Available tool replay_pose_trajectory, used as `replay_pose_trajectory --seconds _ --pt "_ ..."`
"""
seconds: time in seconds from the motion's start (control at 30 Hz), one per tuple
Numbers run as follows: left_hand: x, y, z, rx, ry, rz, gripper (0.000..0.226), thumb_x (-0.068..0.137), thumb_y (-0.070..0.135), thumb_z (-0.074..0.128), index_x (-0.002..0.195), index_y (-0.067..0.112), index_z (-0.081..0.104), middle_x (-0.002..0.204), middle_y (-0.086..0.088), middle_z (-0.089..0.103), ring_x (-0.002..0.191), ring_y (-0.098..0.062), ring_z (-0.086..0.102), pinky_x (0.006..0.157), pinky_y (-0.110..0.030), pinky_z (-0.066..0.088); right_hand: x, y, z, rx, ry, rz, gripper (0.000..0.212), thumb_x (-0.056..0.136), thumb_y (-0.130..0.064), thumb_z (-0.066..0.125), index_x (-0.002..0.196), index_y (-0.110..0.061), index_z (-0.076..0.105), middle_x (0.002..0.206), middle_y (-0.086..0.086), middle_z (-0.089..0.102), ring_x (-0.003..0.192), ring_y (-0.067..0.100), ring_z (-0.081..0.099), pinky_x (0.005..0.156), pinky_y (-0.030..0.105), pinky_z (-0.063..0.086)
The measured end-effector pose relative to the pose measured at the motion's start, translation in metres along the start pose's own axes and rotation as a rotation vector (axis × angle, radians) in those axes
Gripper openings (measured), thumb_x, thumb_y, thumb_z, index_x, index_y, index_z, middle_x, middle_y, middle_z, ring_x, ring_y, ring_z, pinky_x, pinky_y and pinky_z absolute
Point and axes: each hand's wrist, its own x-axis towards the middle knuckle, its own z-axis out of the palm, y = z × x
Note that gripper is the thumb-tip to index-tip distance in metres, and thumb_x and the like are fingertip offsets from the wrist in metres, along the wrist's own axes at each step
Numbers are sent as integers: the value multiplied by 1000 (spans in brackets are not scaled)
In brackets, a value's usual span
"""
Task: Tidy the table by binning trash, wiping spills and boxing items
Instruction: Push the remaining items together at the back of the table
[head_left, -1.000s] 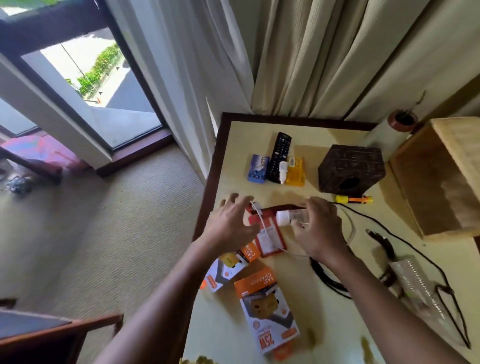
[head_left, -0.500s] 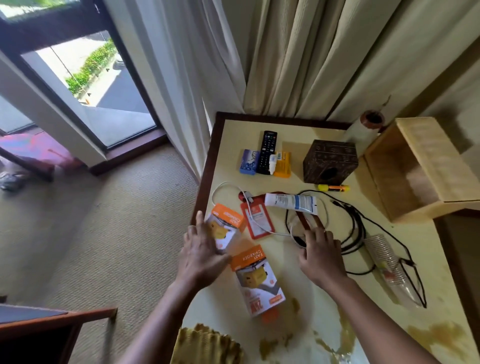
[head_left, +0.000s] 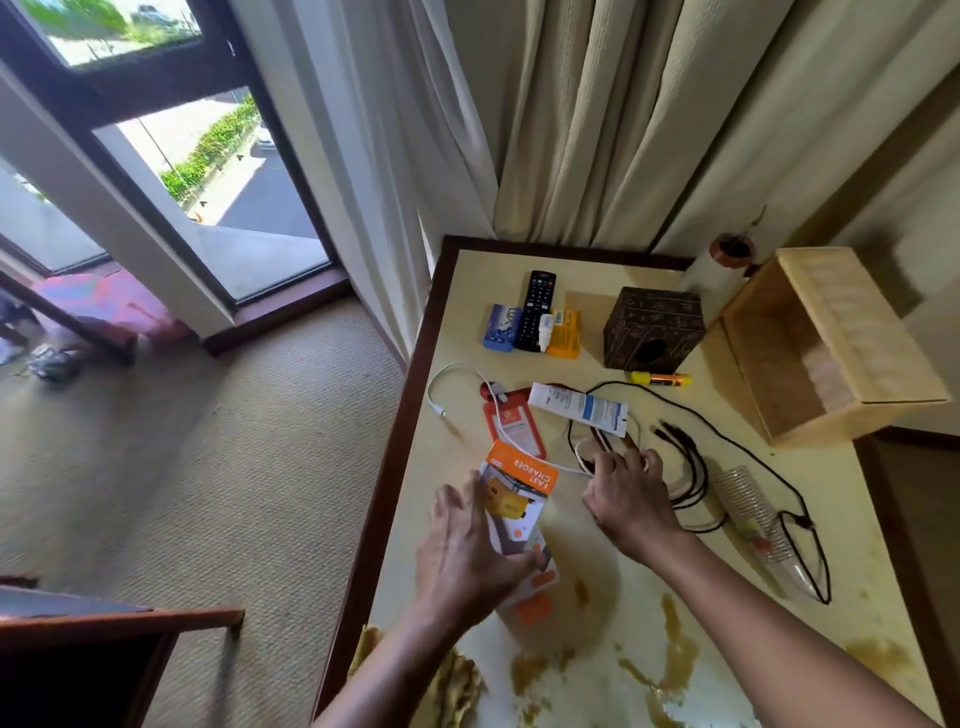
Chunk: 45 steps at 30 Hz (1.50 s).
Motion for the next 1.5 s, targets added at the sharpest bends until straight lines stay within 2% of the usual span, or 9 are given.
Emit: replay_pose_trajectory --seconds 0.2,0.37,0.5,0.63,0.9,1.0,1.13,1.3,1.5 --pt "8 -23 -4 -534 -60 -332 113 70 81 70 156 23 27 150 -9 47 127 -27 58 102 -50 53 -8 -17 -38 606 -50 137 26 107 -34 41 118 -13 51 111 9 63 97 30 57 73 37 39" --pt "8 -19 -6 -998 -229 -547 54 81 50 79 116 9 71 93 -11 79 73 -23 76 78 -45 62 -15 -38 -40 879 -280 163 31 104 -32 48 135 -30 45 106 -5 67 87 17 70 75 41 57" --pt "11 -16 3 -1232 -215 -587 44 83 34 82 115 5 73 102 -19 79 83 -36 78 65 -38 60 -20 -53 -29 1017 -337 184 31 104 -24 48 132 -31 40 119 -5 67 99 13 67 79 35 57" --pt "12 -7 10 -1224 -149 -580 38 86 39 80 110 10 74 91 -12 81 80 -29 79 75 -41 61 -24 -57 -21 1057 -258 174 22 104 -29 47 124 -37 48 112 -9 71 99 11 70 85 41 61" --pt "30 20 -12 -1187 -175 -335 75 70 60 83 118 16 47 105 -12 74 84 -19 77 71 -33 58 -20 -52 -59 1079 -18 162 30 105 -14 45 127 -33 56 106 -14 71 95 3 69 69 19 58" --pt "49 24 -25 -1236 -187 -251 80 68 63 80 127 21 46 112 -14 72 96 -26 76 87 -47 61 -4 -41 -85 1103 37 176 36 106 -11 40 132 -32 53 115 -7 70 99 15 69 77 36 60" --pt "87 32 -56 -1253 -145 -128 90 66 71 80 137 23 52 118 -17 73 107 -36 73 97 -62 55 30 -19 -120 1142 98 213 33 106 -22 45 137 -23 57 127 -5 62 117 16 57 92 32 42" --pt "154 45 -114 -1210 -40 -13 24 88 50 68 97 30 77 112 -21 74 96 -36 73 95 -61 54 87 3 -157 1090 79 235 37 95 -12 62 132 -15 56 119 -4 59 110 16 55 78 26 40" --pt "252 55 -134 -1175 -72 -81 54 81 52 73 120 15 72 116 -19 75 107 -44 72 101 -59 51 163 2 -178 1018 84 242 33 87 -11 65 120 -16 64 112 4 68 99 22 61 73 29 42"
